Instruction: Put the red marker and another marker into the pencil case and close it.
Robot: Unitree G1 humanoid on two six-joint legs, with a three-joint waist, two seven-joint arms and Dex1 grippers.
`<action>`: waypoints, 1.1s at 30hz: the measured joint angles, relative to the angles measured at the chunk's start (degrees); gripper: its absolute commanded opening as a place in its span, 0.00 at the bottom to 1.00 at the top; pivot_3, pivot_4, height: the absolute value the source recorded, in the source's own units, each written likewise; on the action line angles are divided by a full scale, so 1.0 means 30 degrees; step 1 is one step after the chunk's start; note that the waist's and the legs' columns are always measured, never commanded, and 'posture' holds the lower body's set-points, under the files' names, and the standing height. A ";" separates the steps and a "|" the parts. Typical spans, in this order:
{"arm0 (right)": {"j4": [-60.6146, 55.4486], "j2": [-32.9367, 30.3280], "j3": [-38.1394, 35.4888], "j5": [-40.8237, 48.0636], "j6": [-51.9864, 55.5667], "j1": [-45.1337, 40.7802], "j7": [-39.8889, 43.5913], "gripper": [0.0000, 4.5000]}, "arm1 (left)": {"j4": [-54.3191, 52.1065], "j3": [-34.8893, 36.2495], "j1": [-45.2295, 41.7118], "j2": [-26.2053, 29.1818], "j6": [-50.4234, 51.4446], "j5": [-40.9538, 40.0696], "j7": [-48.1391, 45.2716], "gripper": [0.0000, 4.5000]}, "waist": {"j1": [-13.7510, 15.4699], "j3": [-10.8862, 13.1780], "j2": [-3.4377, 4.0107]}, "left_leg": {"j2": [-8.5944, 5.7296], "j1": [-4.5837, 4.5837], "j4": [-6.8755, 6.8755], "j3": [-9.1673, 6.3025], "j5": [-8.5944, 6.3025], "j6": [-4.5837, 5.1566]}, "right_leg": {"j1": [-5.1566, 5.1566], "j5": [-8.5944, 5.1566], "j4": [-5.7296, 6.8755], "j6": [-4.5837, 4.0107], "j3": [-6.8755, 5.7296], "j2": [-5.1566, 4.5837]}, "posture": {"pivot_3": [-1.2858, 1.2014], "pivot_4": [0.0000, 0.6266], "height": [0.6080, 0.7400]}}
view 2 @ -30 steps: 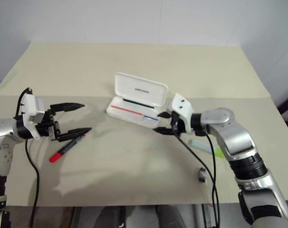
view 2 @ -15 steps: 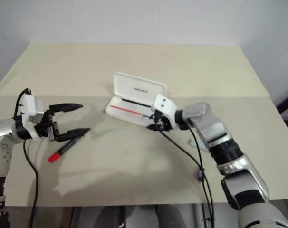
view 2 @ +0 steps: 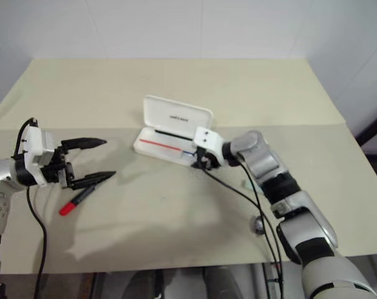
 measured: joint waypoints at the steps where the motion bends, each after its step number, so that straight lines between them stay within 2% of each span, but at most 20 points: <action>1: 0.0062 0.0081 0.0001 -0.0019 -0.0076 -0.0023 0.0136 0.05 | 0.0016 0.0122 0.0121 0.0301 0.0037 -0.0037 -0.0282 1.00 | -0.0009 0.0000 0.0000 | 0.0000 -0.0001 0.0000 -0.0007 0.0002 -0.0002 | 0.0000 0.0000 0.0000 0.0000 -0.0004 0.0000 | 0.52 0.24 1.00; 2: 0.0120 0.0072 -0.0027 -0.0046 -0.0089 -0.0070 0.0305 0.00 | 0.0103 0.0239 0.0154 0.0514 0.0000 -0.0033 -0.0508 1.00 | -0.0003 0.0000 0.0000 | -0.0002 0.0002 0.0001 -0.0009 0.0003 -0.0003 | 0.0004 0.0000 0.0001 -0.0001 -0.0006 -0.0003 | 0.52 0.24 1.00; 11: 0.0396 0.0158 -0.0026 -0.0238 -0.1172 -0.0108 0.0806 0.00 | 0.1339 0.0413 -0.0332 0.0816 -0.0773 0.0141 -0.0757 1.00 | -0.0265 -0.0016 -0.0028 | -0.0014 0.0025 -0.0017 -0.0018 0.0024 0.0003 | 0.0029 0.0006 0.0001 0.0002 -0.0006 -0.0009 | 0.52 0.24 1.00; 15: -0.0053 -0.0653 -0.0038 -0.0151 -0.2260 0.0117 0.2189 0.00 | 0.2022 0.0406 -0.0400 0.0818 -0.1329 0.0408 -0.0919 1.00 | -0.0228 -0.0011 -0.0020 | -0.0010 -0.0019 -0.0046 -0.0018 0.0020 -0.0002 | -0.0028 -0.0005 -0.0004 -0.0007 -0.0011 -0.0008 | 0.52 0.24 1.00; 18: -0.1721 -0.2040 -0.0065 -0.0018 -0.2568 0.0766 0.3492 0.00 | 0.2948 0.0418 -0.0526 0.1059 -0.1806 0.0725 -0.1265 1.00 | -0.0226 -0.0009 -0.0017 | -0.0006 -0.0042 -0.0058 -0.0018 0.0012 -0.0008 | -0.0047 -0.0010 -0.0025 -0.0008 -0.0014 -0.0009 | 0.52 0.24 1.00; 22: -0.5818 -0.3426 -0.0311 0.0639 -0.1124 0.2451 0.4509 0.00 | 0.3576 0.0459 -0.0592 0.1149 -0.2385 0.0798 -0.1599 1.00 | -0.0237 -0.0009 -0.0017 | 0.0013 -0.0041 -0.0069 -0.0018 0.0002 -0.0014 | -0.0050 -0.0022 -0.0027 -0.0019 -0.0017 0.0002 | 0.52 0.24 1.00; 29: -1.1715 -0.5009 -0.0339 0.1001 0.2889 0.5909 0.4320 0.00 | 0.3495 0.0479 0.0418 0.1140 -0.2541 0.0784 -0.1677 1.00 | -0.0197 -0.0007 -0.0020 | 0.0014 -0.0033 -0.0047 -0.0015 0.0002 -0.0015 | -0.0047 -0.0032 -0.0013 -0.0035 -0.0014 0.0004 | 0.52 0.24 1.00; 33: -1.3247 -0.5206 -0.0338 0.1116 0.3754 0.6692 0.3930 0.00 | 0.3374 0.0576 0.0525 0.1140 -0.2516 0.0744 -0.1705 1.00 | -0.0194 -0.0007 -0.0020 | 0.0010 -0.0024 -0.0033 -0.0012 0.0002 -0.0015 | -0.0041 -0.0031 -0.0005 -0.0035 -0.0012 0.0004 | 0.52 0.24 1.00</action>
